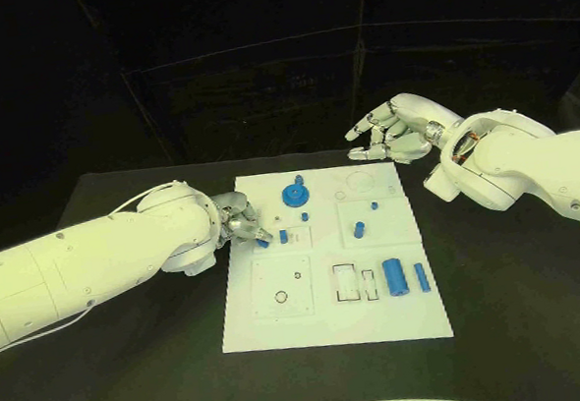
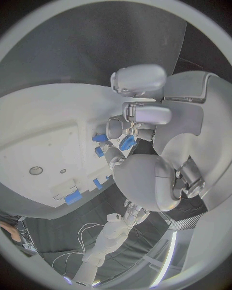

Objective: Assemble the parts on the task board

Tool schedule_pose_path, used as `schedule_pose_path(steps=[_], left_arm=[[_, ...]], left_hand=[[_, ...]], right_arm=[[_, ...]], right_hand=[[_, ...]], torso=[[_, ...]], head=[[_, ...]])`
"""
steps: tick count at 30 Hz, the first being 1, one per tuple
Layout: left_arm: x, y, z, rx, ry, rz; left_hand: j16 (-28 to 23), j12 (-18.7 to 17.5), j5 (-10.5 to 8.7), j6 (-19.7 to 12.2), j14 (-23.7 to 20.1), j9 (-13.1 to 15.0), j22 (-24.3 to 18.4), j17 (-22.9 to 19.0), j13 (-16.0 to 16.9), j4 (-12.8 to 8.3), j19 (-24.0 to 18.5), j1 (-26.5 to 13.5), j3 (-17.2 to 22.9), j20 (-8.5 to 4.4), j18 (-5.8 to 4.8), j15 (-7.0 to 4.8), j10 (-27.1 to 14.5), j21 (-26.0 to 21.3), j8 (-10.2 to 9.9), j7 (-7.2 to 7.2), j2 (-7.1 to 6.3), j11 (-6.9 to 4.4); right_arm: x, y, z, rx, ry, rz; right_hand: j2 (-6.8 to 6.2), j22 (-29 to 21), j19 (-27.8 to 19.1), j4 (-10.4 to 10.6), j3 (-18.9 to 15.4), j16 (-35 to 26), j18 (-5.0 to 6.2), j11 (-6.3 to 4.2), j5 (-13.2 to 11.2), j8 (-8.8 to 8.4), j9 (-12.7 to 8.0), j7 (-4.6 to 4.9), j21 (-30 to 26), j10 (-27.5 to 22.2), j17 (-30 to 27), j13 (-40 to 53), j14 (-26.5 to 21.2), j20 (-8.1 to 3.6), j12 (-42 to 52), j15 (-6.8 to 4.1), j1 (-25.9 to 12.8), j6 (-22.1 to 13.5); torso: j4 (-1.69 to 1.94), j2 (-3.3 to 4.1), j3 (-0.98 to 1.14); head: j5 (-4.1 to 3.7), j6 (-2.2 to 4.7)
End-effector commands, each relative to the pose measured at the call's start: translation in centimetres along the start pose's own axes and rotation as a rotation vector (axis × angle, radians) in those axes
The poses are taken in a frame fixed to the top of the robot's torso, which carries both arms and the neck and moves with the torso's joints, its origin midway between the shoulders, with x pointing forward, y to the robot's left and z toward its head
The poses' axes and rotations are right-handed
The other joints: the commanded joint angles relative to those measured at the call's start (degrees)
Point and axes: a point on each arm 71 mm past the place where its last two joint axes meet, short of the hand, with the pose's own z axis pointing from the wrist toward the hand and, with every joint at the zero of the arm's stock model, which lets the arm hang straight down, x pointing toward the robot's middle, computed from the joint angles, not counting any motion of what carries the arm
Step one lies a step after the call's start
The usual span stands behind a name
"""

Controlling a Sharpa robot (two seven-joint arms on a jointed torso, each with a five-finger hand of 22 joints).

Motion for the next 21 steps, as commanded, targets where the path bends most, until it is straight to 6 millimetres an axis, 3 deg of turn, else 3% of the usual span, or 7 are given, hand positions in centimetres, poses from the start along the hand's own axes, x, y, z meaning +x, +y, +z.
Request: schedule_pose_path(steps=[1,21], left_arm=[[0.2,0.2,-0.1,0.001,-0.020,-0.007],[0.1,0.3,-1.7,0.080,-0.188,-0.137]], left_hand=[[0.19,0.27,0.16,0.22,6.04,-0.17,0.27,15.10,0.20,-0.80,0.34,1.99,1.43,-0.10,0.07,-0.52,0.51,0.36,-0.01,0.01,2.47,0.07],[0.19,0.63,-0.04,0.43,6.04,-0.28,1.42,15.10,0.60,-0.87,0.81,2.57,2.01,-0.12,-0.19,-0.48,0.92,1.23,0.29,0.12,3.39,0.14]], right_arm=[[-0.1,0.2,0.0,-0.009,0.000,-0.002],[-0.2,0.0,-0.1,-0.006,-0.004,-0.004]], right_hand=[[0.46,-0.06,-0.31,-0.15,-0.09,-0.31,0.71,0.11,0.22,0.14,-0.06,0.02,-0.21,-0.31,-0.05,-0.08,0.89,-0.12,-0.06,-0.16,0.15,-0.45],[0.47,-0.14,-0.36,-0.09,-0.13,-0.39,0.72,0.12,0.22,0.15,-0.06,0.03,-0.26,-0.35,-0.13,-0.14,0.86,-0.11,-0.09,-0.15,0.07,-0.46]], torso=[[0.03,-0.02,-0.01],[0.09,-0.05,0.02]], head=[[-0.04,0.07],[0.22,-0.20]])
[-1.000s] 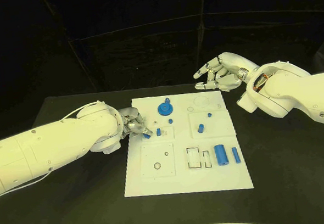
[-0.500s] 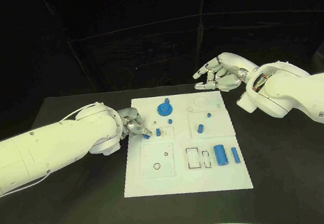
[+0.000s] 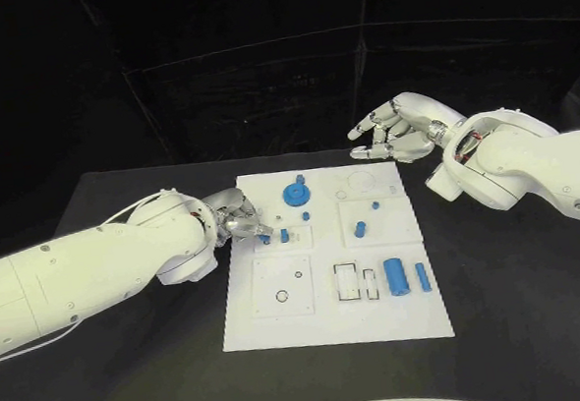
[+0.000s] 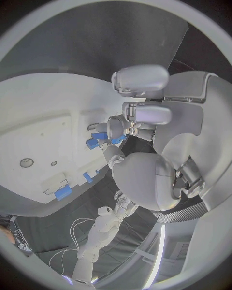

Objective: Assemble the parts on the task board

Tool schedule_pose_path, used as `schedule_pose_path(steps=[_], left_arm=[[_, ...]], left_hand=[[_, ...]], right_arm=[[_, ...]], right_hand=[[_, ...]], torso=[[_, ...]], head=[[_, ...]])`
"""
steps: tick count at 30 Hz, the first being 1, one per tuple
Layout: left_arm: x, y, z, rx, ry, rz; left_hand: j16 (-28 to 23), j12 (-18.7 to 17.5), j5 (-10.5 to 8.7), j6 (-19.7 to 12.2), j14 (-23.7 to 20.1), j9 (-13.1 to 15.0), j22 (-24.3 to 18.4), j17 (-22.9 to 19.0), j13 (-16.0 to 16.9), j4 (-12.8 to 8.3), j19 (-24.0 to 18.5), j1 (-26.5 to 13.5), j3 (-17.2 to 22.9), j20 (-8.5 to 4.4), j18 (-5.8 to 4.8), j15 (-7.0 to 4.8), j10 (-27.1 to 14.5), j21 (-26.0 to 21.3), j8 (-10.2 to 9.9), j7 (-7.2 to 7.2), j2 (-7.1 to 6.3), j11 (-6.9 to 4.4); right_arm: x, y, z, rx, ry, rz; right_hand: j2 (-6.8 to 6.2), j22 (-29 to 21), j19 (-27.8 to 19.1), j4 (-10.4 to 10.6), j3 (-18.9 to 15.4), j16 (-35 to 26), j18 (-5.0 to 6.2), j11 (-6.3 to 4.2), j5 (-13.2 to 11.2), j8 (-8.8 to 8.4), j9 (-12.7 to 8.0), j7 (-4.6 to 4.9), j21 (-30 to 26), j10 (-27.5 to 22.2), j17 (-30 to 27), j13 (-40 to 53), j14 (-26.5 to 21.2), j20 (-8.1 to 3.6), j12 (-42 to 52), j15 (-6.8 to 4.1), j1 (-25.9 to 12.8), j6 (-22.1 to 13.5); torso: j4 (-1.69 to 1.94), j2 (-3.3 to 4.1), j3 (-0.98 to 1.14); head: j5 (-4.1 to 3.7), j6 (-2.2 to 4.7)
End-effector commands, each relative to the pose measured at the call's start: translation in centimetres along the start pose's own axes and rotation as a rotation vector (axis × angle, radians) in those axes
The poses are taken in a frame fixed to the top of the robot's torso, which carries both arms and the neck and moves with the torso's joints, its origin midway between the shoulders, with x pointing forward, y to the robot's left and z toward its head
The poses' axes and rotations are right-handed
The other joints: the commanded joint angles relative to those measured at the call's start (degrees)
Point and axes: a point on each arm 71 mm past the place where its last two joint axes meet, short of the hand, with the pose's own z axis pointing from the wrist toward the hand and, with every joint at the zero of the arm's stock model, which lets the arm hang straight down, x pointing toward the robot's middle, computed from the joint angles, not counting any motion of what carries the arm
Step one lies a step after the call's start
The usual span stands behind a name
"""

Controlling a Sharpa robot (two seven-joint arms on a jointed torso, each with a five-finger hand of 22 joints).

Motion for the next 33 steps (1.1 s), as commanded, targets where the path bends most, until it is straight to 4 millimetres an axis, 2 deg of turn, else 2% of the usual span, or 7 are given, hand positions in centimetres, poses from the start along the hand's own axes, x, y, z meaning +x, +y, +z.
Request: schedule_pose_path(steps=[1,19,33], left_arm=[[-0.2,0.0,-0.1,0.023,-0.071,-0.040],[1.3,0.6,0.2,0.047,-0.149,0.050],[1.7,0.6,0.3,0.040,-0.147,0.087]], left_hand=[[0.19,0.30,0.14,0.56,6.04,0.04,0.12,15.10,0.07,-0.54,0.62,1.36,1.02,0.07,-0.19,-0.49,0.55,0.33,0.30,-0.02,2.03,-0.07],[0.19,0.31,0.13,0.58,6.04,0.02,0.51,15.10,0.04,-0.52,0.78,1.39,1.04,0.06,-0.27,-0.50,0.61,0.63,0.35,-0.03,2.10,-0.08],[0.19,0.34,0.12,0.57,6.04,0.01,0.59,15.10,0.08,-0.57,0.82,1.44,1.05,0.06,-0.29,-0.51,0.65,0.70,0.37,-0.04,2.08,-0.09]], right_arm=[[-0.1,0.1,0.0,-0.009,-0.001,-0.002],[-0.2,0.0,0.0,-0.007,-0.002,-0.003],[-0.1,0.0,0.0,-0.008,-0.001,-0.002]], right_hand=[[0.47,-0.05,-0.37,-0.09,-0.13,-0.39,0.72,0.12,0.23,0.15,-0.06,0.03,-0.27,-0.36,-0.05,-0.05,0.86,-0.12,-0.09,-0.15,0.07,-0.46],[0.48,-0.03,-0.35,-0.04,-0.16,-0.36,0.72,0.12,0.22,0.17,-0.06,0.03,-0.26,-0.36,-0.01,-0.05,0.87,-0.11,-0.06,-0.14,0.02,-0.46],[0.52,-0.02,-0.35,0.05,-0.22,-0.34,0.71,0.13,0.22,0.21,-0.06,0.04,-0.28,-0.34,0.03,-0.03,0.87,-0.10,0.02,-0.13,-0.09,-0.47]], torso=[[-0.01,-0.01,0.02],[-0.10,0.04,-0.04],[-0.12,0.03,-0.02]], head=[[0.08,-0.13],[0.16,-0.35],[0.21,-0.47]])
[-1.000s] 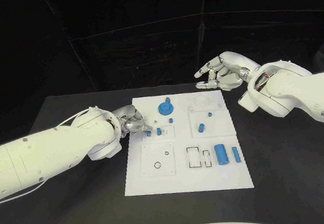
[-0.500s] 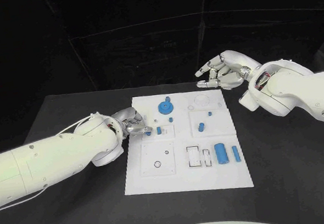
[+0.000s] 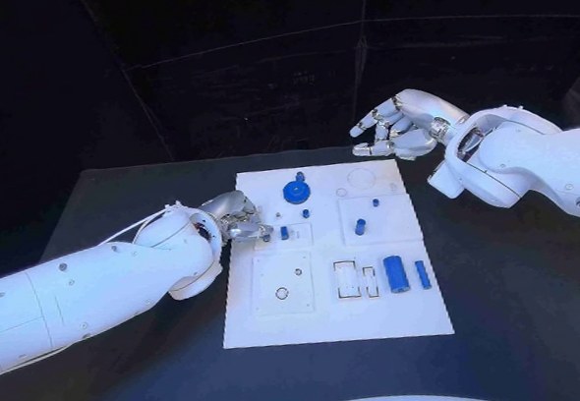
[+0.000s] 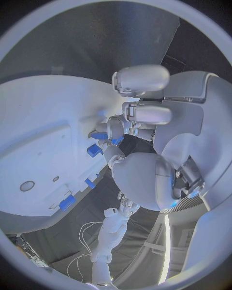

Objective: Assemble the parts on the task board

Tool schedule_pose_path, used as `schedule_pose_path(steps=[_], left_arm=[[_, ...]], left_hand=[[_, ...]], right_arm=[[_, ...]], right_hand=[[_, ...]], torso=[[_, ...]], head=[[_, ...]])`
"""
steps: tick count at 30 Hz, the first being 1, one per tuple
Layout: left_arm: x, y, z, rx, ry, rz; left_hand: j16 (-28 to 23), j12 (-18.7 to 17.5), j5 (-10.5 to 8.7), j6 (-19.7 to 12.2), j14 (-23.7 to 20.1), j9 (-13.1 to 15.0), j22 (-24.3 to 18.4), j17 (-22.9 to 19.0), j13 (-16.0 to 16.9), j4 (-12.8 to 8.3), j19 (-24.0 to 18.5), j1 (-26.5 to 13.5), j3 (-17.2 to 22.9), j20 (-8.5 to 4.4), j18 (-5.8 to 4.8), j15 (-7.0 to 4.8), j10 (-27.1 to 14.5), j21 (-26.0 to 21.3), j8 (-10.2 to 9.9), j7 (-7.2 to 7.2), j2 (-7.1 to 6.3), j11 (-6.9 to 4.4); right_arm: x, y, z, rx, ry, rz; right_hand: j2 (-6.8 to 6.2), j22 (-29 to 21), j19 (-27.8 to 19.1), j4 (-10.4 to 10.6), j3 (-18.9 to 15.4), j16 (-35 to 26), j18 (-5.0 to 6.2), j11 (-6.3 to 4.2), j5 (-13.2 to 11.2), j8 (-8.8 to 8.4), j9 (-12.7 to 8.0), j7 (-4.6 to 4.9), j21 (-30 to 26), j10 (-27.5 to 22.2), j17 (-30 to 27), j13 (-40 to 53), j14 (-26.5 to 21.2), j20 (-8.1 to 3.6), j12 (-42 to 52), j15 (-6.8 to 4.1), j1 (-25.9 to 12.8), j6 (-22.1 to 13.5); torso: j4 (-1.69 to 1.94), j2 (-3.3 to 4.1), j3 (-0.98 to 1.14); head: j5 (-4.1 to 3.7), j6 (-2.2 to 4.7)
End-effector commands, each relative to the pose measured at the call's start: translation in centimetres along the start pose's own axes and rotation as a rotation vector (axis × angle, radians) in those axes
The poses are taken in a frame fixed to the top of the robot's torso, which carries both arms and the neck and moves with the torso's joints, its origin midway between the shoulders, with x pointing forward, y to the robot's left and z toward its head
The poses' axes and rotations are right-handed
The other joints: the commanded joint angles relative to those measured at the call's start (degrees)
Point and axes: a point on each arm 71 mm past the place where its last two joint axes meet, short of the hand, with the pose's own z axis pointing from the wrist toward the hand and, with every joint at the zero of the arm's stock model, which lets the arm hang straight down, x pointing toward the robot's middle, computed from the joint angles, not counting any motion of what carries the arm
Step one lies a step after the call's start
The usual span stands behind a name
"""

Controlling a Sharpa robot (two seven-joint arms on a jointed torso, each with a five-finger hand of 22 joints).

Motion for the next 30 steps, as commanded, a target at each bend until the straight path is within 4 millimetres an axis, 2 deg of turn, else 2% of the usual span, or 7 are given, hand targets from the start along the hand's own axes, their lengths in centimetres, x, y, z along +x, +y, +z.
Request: schedule_pose_path(steps=[1,14,30], left_arm=[[-0.12,-0.16,0.03,0.009,-0.016,0.028],[0.36,-0.04,0.09,-0.019,0.040,0.060],[0.58,0.16,0.03,-0.034,0.071,0.076]], left_hand=[[0.19,0.35,0.39,0.33,6.04,0.04,0.48,15.10,0.03,-0.75,0.83,1.61,0.91,0.05,-0.29,-0.53,0.36,0.28,0.18,0.00,1.88,0.00],[0.19,0.33,0.39,0.31,6.04,0.03,0.49,15.10,0.00,-0.78,0.84,1.64,0.91,0.05,-0.29,-0.53,0.36,0.29,0.18,-0.01,1.85,-0.01],[0.19,0.89,0.39,0.31,6.04,-0.07,0.60,15.10,0.71,-1.06,0.91,1.68,0.61,0.02,-0.31,-0.54,0.73,0.37,0.35,-0.04,1.11,-0.02]], right_arm=[[-0.03,0.16,0.04,-0.011,0.002,-0.001],[-0.04,0.15,0.01,-0.011,0.002,-0.001],[-0.06,0.14,-0.02,-0.011,0.003,-0.001]], right_hand=[[0.53,-0.04,-0.36,0.06,-0.23,-0.35,0.71,0.13,0.24,0.21,-0.06,0.04,-0.29,-0.34,0.02,-0.04,0.87,-0.11,0.04,-0.13,-0.10,-0.47],[0.53,-0.04,-0.36,0.06,-0.23,-0.35,0.71,0.13,0.24,0.21,-0.06,0.04,-0.29,-0.34,0.02,-0.04,0.87,-0.11,0.04,-0.13,-0.10,-0.47],[0.53,-0.04,-0.36,0.06,-0.23,-0.35,0.71,0.13,0.24,0.21,-0.06,0.04,-0.29,-0.34,0.02,-0.04,0.87,-0.11,0.04,-0.13,-0.10,-0.47]], torso=[[0.00,-0.02,0.02],[-0.02,0.01,0.03],[0.04,-0.03,0.01]], head=[[0.01,-0.07],[-0.18,-0.21],[-0.26,-0.35]])
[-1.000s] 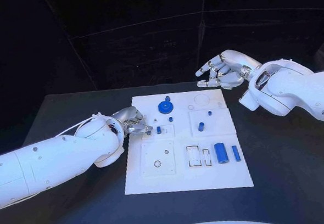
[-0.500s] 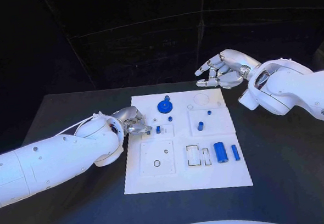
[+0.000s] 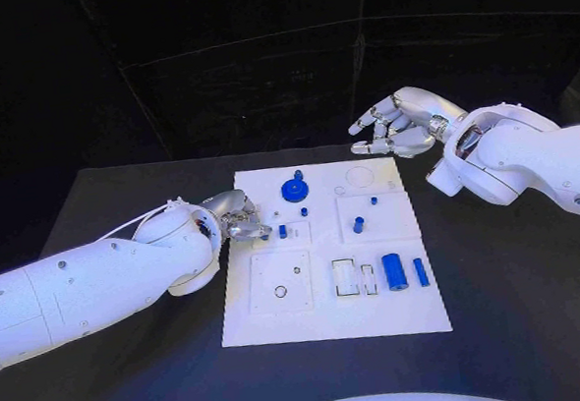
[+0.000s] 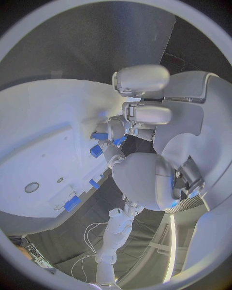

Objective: Assemble the parts on the task board

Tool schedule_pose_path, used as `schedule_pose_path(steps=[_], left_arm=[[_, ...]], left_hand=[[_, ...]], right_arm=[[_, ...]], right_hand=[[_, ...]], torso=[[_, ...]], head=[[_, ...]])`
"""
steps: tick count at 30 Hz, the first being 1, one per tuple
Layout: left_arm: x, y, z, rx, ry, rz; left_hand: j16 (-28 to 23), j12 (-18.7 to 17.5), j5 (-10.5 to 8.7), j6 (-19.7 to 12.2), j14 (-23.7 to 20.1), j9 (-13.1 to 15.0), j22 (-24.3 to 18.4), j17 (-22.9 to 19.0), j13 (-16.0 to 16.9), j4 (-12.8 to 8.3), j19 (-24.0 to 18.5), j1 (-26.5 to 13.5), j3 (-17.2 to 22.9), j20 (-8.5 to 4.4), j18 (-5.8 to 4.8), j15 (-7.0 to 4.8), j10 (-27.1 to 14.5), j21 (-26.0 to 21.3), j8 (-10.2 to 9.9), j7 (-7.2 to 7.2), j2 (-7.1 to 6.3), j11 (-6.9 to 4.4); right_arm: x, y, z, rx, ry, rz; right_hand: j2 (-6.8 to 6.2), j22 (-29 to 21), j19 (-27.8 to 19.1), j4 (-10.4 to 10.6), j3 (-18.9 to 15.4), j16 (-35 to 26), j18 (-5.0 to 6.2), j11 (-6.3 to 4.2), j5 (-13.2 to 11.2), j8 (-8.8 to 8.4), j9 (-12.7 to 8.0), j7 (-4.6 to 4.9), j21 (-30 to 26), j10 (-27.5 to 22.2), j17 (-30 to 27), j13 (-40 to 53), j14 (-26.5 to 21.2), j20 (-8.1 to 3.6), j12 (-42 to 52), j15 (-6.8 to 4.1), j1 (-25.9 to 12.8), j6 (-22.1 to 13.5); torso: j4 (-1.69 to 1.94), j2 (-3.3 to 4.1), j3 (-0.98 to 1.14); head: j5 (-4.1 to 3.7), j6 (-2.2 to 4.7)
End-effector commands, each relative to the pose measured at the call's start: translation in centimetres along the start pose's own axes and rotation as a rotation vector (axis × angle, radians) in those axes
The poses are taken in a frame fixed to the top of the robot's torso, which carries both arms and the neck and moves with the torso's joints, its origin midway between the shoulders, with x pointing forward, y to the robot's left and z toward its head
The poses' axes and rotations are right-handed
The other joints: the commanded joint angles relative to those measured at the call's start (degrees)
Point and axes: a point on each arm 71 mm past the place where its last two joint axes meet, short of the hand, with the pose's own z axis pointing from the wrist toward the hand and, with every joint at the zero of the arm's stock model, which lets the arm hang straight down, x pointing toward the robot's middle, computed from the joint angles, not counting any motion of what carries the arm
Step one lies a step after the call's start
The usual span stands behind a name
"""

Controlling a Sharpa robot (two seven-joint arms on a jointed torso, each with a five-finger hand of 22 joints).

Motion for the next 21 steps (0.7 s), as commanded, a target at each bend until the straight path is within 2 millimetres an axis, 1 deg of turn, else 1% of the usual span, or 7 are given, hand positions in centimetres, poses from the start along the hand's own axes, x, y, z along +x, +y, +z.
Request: schedule_pose_path(steps=[1,8,12,14,19,21], left_arm=[[0.65,0.45,-0.07,-0.027,0.044,0.024],[0.61,0.49,-0.10,-0.027,0.040,0.022],[0.59,0.48,-0.08,-0.027,0.037,0.020],[0.58,0.47,-0.05,-0.028,0.036,0.020],[0.55,0.52,0.02,-0.032,0.033,0.019],[0.52,0.56,0.03,-0.035,0.032,0.019]], left_hand=[[0.19,0.28,0.19,0.35,6.04,-0.08,0.66,15.10,0.16,-1.05,0.93,1.62,0.55,0.02,-0.32,-0.54,0.37,0.41,0.40,-0.07,1.00,-0.01],[0.19,0.58,0.21,0.55,6.04,-0.18,0.90,15.10,0.51,-0.86,1.02,1.22,0.22,0.01,-0.37,-0.56,0.61,0.58,0.53,-0.14,0.60,-0.05],[0.19,0.69,0.20,0.81,6.04,-0.37,1.02,15.10,0.62,-0.32,1.07,0.18,-0.70,-0.01,-0.39,-0.58,0.76,0.66,0.64,-0.24,-0.30,-0.10],[0.19,0.78,0.19,1.07,6.04,-0.56,1.13,15.10,0.71,0.39,1.11,-0.86,-1.58,-0.03,-0.40,-0.61,0.85,0.72,0.69,-0.32,-0.84,-0.14],[0.19,1.03,0.19,1.51,6.04,-0.93,1.43,15.10,0.99,1.67,1.22,-2.50,-3.12,-0.08,-0.46,-0.69,1.03,0.92,0.72,-0.43,-1.53,-0.23],[0.19,1.14,0.19,1.68,6.04,-1.08,1.51,15.10,1.10,2.18,1.25,-3.15,-3.76,-0.10,-0.47,-0.70,1.10,0.96,0.73,-0.44,-1.79,-0.24]], right_arm=[[-0.04,0.16,0.01,-0.011,0.003,-0.001],[-0.04,0.15,0.02,-0.011,0.002,-0.001],[-0.04,0.15,0.02,-0.011,0.002,-0.001],[-0.04,0.15,0.03,-0.011,0.002,-0.001],[-0.05,0.15,0.03,-0.011,0.001,-0.001],[-0.05,0.15,0.03,-0.010,0.001,-0.001]], right_hand=[[0.53,-0.05,-0.36,0.06,-0.23,-0.35,0.71,0.13,0.25,0.21,-0.06,0.04,-0.30,-0.34,0.01,-0.05,0.87,-0.11,0.04,-0.13,-0.10,-0.47],[0.58,-0.13,-0.41,0.17,-0.31,-0.41,0.73,0.14,0.26,0.27,-0.05,0.04,-0.36,-0.32,-0.05,-0.04,0.85,-0.10,0.13,-0.12,-0.21,-0.47],[0.58,-0.13,-0.41,0.17,-0.31,-0.41,0.73,0.14,0.26,0.27,-0.05,0.04,-0.36,-0.32,-0.05,-0.04,0.85,-0.10,0.13,-0.12,-0.21,-0.47],[0.58,-0.15,-0.42,0.17,-0.31,-0.42,0.73,0.14,0.26,0.27,-0.05,0.04,-0.37,-0.33,-0.06,-0.06,0.84,-0.10,0.11,-0.12,-0.21,-0.47],[0.59,-0.25,-0.49,0.21,-0.33,-0.48,0.75,0.14,0.26,0.29,-0.05,0.04,-0.43,-0.40,-0.14,-0.17,0.82,-0.09,0.03,-0.12,-0.25,-0.47],[0.59,-0.25,-0.49,0.21,-0.33,-0.48,0.75,0.14,0.26,0.29,-0.05,0.04,-0.43,-0.40,-0.14,-0.17,0.82,-0.09,0.03,-0.12,-0.25,-0.47]], torso=[[0.06,-0.02,-0.02],[0.03,0.00,-0.03],[0.00,0.04,-0.02],[0.03,0.01,-0.01],[0.04,0.01,0.03],[0.04,-0.01,0.01]], head=[[0.00,-0.01],[0.00,0.06],[0.02,-0.02],[-0.04,0.02],[-0.04,-0.08],[-0.07,-0.09]])
